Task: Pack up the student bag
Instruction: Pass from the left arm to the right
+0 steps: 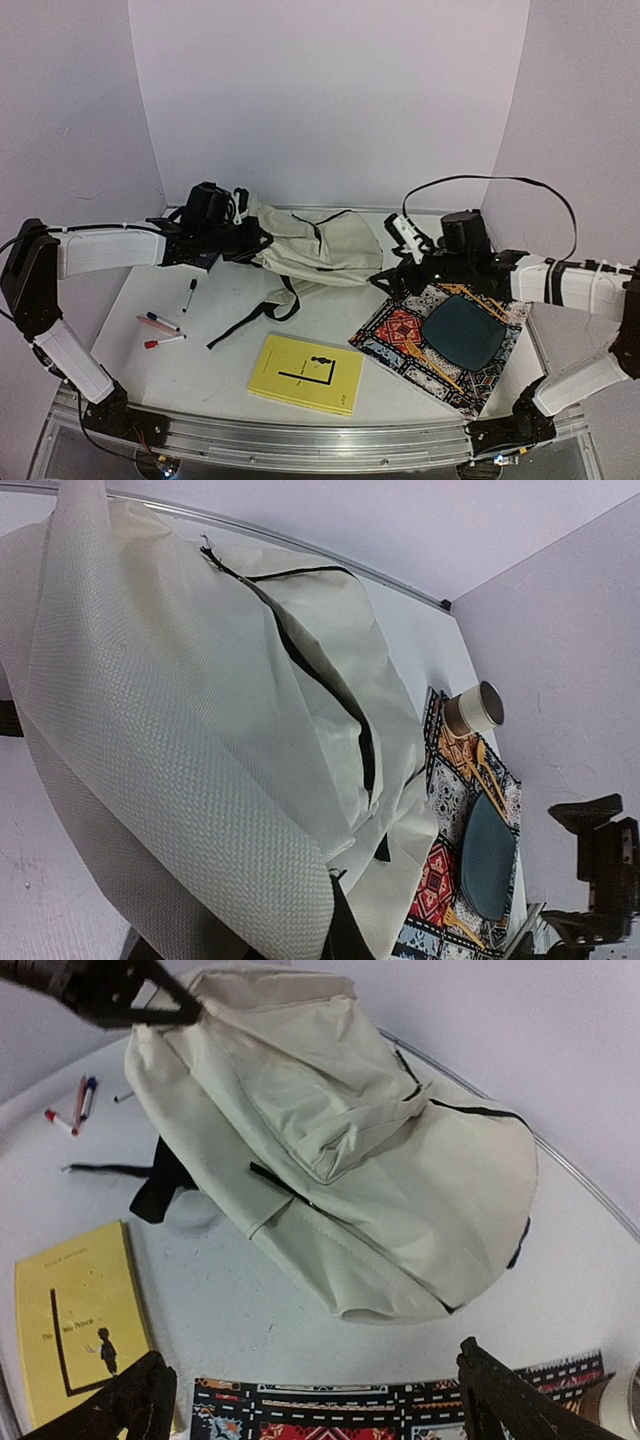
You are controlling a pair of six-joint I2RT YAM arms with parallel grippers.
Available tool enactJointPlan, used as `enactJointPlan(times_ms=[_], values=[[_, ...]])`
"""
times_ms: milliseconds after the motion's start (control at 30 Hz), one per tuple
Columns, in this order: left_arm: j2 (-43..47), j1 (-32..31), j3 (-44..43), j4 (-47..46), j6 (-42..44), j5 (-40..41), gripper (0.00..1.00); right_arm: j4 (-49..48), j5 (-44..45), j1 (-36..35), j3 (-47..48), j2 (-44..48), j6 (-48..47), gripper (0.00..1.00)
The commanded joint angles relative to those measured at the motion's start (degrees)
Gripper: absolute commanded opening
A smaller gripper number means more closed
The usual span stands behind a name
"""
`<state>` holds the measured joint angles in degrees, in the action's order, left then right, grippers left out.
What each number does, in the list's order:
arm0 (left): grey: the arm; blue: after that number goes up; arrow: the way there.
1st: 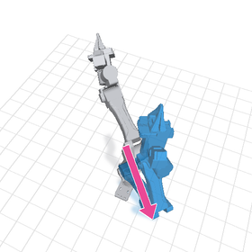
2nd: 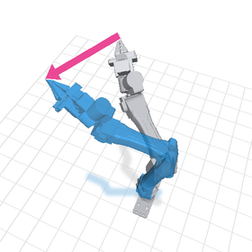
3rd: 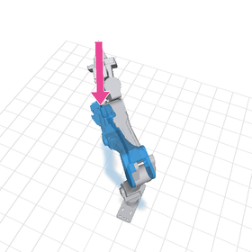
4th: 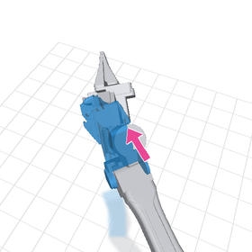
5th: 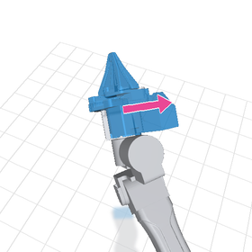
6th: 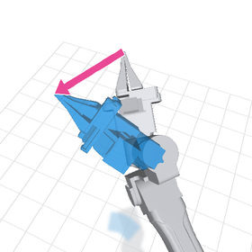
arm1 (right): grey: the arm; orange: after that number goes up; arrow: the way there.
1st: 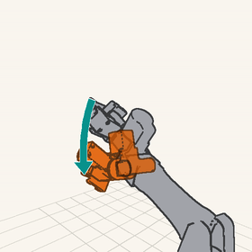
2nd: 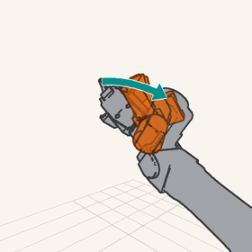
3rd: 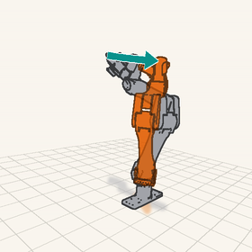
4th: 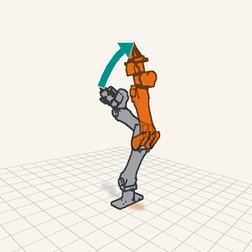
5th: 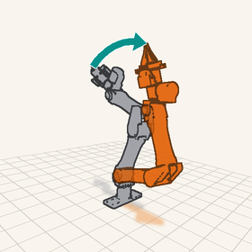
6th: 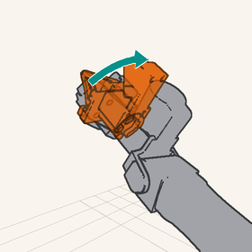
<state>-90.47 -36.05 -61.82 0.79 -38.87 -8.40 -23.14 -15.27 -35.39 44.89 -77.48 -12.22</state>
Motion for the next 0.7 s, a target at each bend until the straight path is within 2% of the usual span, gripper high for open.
enactJointPlan(times_ms=[0, 167, 367, 533, 667], values=[[5.35, 0.00, 0.47, -4.40, 1.19, -2.88, 0.00, -6.87, -4.08, -2.09, 2.13, -5.41, -17.27, 0.98], [5.95, -0.01, 1.17, -4.07, 1.04, -3.88, 0.00, -7.68, -5.00, -2.27, 5.09, -13.06, -24.15, 0.98], [5.97, 0.01, 1.05, -3.70, 1.33, -4.99, 0.00, -12.39, -0.19, -2.96, 5.89, -20.27, -28.38, 0.90], [5.73, 0.02, 0.03, -2.35, 2.10, -4.42, 0.00, -17.22, 5.62, -3.45, 5.81, -23.38, -31.21, 0.71], [5.56, 0.09, -0.73, -1.36, 2.88, -4.14, 0.00, -19.86, 9.32, -3.63, 6.00, -24.41, -33.31, 0.45]])
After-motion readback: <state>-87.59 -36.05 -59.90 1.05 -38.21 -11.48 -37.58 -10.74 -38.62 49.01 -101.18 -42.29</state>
